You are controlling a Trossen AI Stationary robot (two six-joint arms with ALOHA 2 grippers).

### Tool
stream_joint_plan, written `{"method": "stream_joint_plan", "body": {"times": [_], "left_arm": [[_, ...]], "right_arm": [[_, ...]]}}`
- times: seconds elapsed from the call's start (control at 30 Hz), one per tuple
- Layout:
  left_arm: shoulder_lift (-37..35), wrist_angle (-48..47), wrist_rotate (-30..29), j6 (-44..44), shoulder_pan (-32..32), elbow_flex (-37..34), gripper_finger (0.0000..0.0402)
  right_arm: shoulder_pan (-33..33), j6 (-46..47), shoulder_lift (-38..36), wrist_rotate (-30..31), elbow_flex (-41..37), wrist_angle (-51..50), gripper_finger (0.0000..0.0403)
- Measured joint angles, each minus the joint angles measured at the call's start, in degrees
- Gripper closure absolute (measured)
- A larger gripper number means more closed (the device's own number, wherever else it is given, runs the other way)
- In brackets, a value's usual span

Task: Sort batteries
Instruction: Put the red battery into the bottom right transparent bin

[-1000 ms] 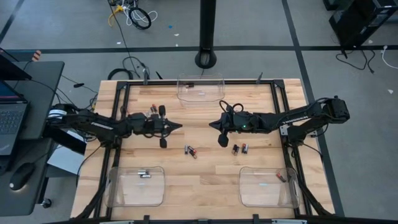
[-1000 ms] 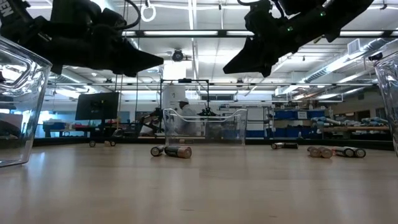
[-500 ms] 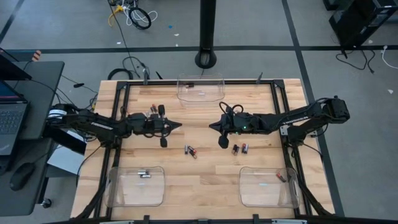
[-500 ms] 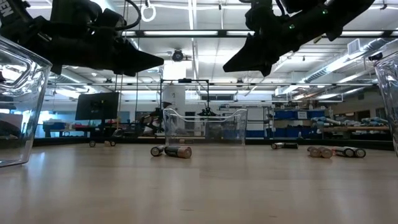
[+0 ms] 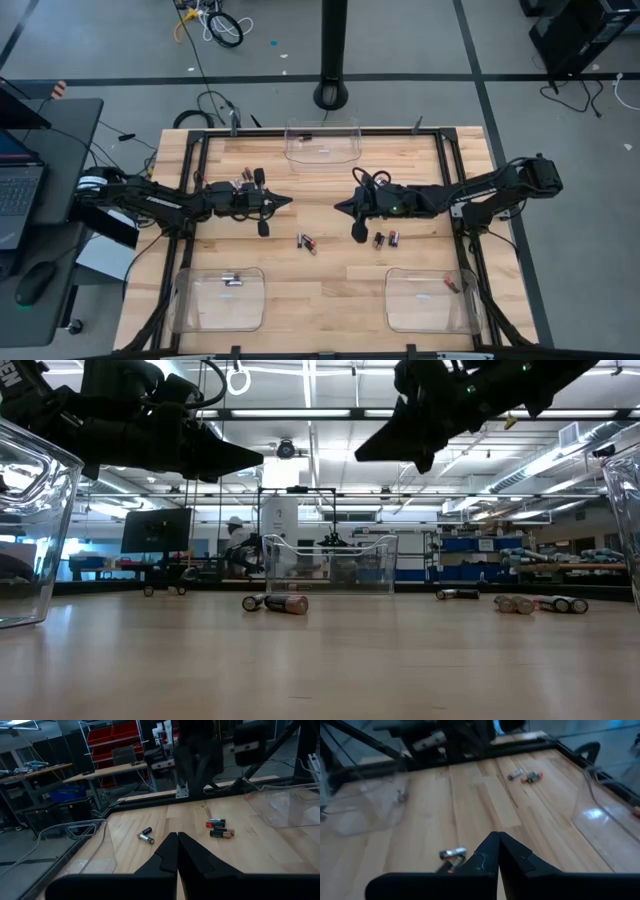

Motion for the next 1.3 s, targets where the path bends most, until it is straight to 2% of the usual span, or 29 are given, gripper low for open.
{"method": "stream_joint_plan", "body": {"times": [0.9,1.07,1.3], "left_arm": [[0.0,-0.04,0.07,0.18,-0.01,0.02,0.0388],[0.0,-0.04,0.07,0.39,0.0,0.02,0.0388],[0.0,-0.3,0.07,0.52,0.0,0.04,0.0388]], "right_arm": [[2.75,1.38,-0.02,2.16,1.13,-0.81,0.0383],[2.73,3.0,0.05,4.18,1.13,-2.74,0.0384],[2.73,3.52,4.85,4.68,1.17,-1.19,0.0383]]}}
